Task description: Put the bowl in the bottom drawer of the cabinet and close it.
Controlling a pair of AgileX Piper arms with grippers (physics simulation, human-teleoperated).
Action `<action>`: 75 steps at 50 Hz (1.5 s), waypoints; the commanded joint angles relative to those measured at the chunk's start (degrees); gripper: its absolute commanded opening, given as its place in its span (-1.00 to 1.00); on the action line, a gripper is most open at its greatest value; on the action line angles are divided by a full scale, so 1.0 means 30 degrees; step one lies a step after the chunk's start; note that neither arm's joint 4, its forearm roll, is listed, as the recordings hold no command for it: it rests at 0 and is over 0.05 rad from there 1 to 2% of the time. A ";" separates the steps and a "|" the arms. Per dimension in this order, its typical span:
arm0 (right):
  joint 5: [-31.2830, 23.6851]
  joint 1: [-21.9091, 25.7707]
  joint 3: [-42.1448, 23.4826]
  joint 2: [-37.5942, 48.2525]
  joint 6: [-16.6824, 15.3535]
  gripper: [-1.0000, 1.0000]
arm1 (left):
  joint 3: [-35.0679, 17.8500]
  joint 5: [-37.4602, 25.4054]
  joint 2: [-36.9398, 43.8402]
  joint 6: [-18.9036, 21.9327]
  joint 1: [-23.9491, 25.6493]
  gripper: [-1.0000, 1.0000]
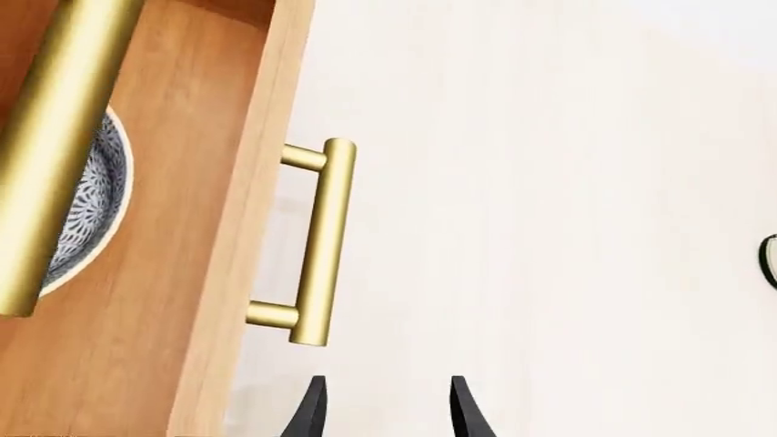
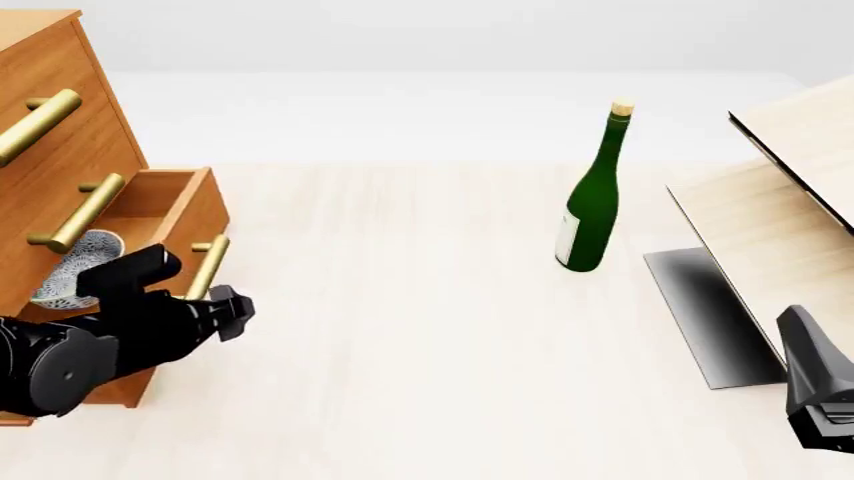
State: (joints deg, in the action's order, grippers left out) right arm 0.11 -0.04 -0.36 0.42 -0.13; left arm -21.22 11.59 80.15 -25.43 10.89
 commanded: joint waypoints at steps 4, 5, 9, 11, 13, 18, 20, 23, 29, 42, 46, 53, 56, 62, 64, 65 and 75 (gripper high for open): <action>-0.0012 0.0006 -0.0008 0.0003 -0.0008 1.00 | -0.0136 -0.0037 -0.0047 0.0256 -0.1045 1.00; -0.0011 0.0004 -0.0008 0.0001 -0.0004 1.00 | -0.0142 -0.0076 -0.0092 0.0256 -0.1057 1.00; -0.0010 0.0007 -0.0008 -0.0003 -0.0011 1.00 | -0.0136 -0.0133 -0.0183 0.0321 -0.1187 1.00; -0.0011 0.0004 -0.0008 0.0001 -0.0005 1.00 | -0.0123 -0.0135 -0.0156 0.0351 -0.1279 1.00; -0.0010 0.0003 -0.0008 -0.0004 -0.0011 1.00 | -0.0115 -0.0150 -0.0169 0.0395 -0.1391 1.00; -0.0010 0.0007 -0.0008 -0.0003 -0.0009 1.00 | -0.0044 -0.0153 -0.0213 0.0592 -0.1777 1.00; -0.0010 0.0005 -0.0008 -0.0004 -0.0011 1.00 | -0.0021 -0.0171 -0.0238 0.0685 -0.1947 1.00; -0.0010 0.0003 -0.0008 -0.0004 -0.0007 1.00 | -0.0012 -0.0192 -0.0264 0.0698 -0.2030 1.00; -0.0011 0.0008 -0.0008 0.0000 -0.0010 1.00 | 0.0094 -0.0182 -0.0223 0.0919 -0.2638 1.00; -0.0010 0.0006 -0.0008 -0.0005 -0.0003 1.00 | 0.0227 -0.0299 -0.0506 0.1119 -0.3551 1.00; -0.0010 0.0010 -0.0008 -0.0003 -0.0005 1.00 | 0.0190 -0.0223 -0.0342 0.1230 -0.3916 1.00; -0.0011 0.0004 -0.0008 0.0000 -0.0007 1.00 | 0.0120 -0.0120 -0.0168 0.1425 -0.4527 1.00; -0.0011 0.0009 -0.0008 -0.0002 -0.0011 1.00 | 0.0219 -0.0005 -0.0020 0.1472 -0.4687 1.00; -0.0010 0.0005 -0.0008 -0.0005 -0.0010 1.00 | 0.0264 0.0078 0.0064 0.1550 -0.5209 1.00; -0.0010 0.0004 -0.0008 -0.0003 -0.0013 1.00 | 0.0296 0.0115 0.0134 0.1580 -0.5307 1.00; -0.0011 0.0005 -0.0008 -0.0002 -0.0008 1.00 | 0.0312 0.0169 0.0236 0.1539 -0.5306 1.00; -0.0010 0.0005 -0.0008 -0.0004 -0.0007 1.00 | 0.0280 0.0357 0.0318 0.1870 -0.6128 1.00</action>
State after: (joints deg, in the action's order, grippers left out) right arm 0.11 -0.04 -0.36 0.42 -0.13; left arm -20.63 12.04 80.51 -19.41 -5.16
